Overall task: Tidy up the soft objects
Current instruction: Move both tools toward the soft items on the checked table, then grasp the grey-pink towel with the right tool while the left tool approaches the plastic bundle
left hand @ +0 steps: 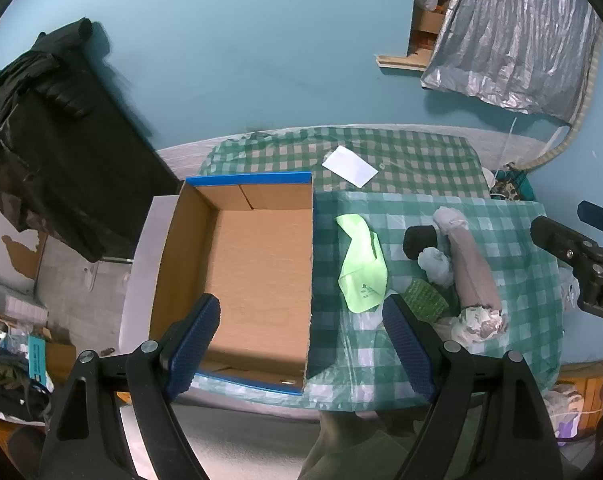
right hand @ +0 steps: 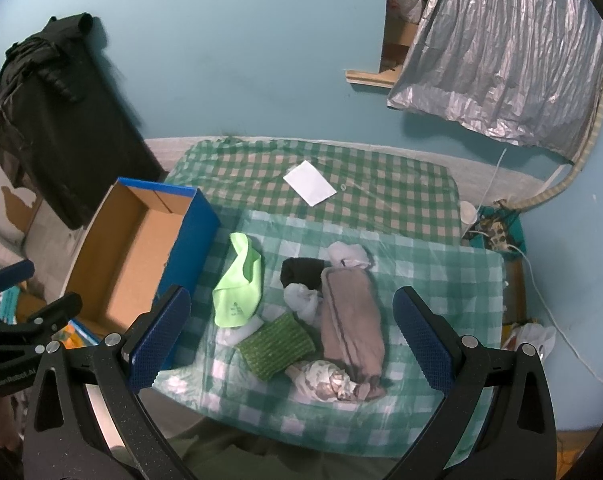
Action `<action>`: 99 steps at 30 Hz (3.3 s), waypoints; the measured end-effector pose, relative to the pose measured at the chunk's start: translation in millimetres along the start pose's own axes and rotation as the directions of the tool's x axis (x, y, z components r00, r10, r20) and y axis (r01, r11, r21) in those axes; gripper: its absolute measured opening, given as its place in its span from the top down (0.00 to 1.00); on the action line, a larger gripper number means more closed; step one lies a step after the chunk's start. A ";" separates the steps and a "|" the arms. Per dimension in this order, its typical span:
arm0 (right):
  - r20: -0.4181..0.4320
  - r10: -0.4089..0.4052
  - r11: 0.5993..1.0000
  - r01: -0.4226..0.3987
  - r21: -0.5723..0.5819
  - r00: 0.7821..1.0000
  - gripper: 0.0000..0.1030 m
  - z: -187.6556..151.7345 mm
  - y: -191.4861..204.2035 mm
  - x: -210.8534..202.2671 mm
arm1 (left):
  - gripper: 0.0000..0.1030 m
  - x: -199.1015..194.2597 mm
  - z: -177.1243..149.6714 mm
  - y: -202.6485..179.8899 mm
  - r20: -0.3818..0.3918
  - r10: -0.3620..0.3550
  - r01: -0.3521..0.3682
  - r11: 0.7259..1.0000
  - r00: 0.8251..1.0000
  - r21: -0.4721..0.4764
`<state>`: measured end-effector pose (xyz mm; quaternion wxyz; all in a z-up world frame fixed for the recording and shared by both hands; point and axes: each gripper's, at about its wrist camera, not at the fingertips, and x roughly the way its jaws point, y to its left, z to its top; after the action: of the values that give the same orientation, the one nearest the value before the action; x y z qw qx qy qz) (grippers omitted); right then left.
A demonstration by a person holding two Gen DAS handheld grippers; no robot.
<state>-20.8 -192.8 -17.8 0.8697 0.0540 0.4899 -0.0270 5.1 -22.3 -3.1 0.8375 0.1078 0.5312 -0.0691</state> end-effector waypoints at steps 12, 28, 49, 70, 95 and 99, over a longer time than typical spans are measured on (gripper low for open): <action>-0.001 0.001 1.000 -0.001 0.000 1.000 0.02 1.2 -1.8 0.2 | 0.18 0.5 -1.6 -6.7 0.004 -0.006 0.006 1.000 1.000 0.008; -0.006 0.001 1.000 -0.001 0.005 1.000 0.02 2.4 -1.9 0.3 | 0.18 -1.0 -0.3 -13.3 0.008 -0.007 0.007 1.000 1.000 0.013; -0.057 -0.013 1.000 0.014 0.010 0.998 0.02 -3.7 -27.6 11.0 | 0.18 14.0 -12.7 -18.9 -0.020 -0.009 0.009 1.000 1.000 0.023; -0.227 0.009 1.000 -0.003 0.027 0.974 0.02 -34.2 -93.3 100.8 | 0.18 87.8 -21.3 -44.4 -0.118 -0.023 0.035 0.994 0.993 0.103; -0.394 -0.025 0.998 -0.002 -0.068 0.919 0.08 -87.9 -89.6 201.9 | 0.18 165.6 -56.5 -121.4 -0.167 -0.006 0.063 0.938 0.986 0.340; -0.405 -0.015 0.998 -0.011 -0.061 0.914 0.20 -90.4 -89.2 207.7 | 0.18 178.4 -58.4 -123.1 -0.179 -0.006 0.068 0.936 0.984 0.344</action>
<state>1.2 -269.3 -247.9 0.7506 0.0311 0.6600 -0.0009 1.7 -126.7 -201.8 0.7538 0.2501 0.5839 -0.1683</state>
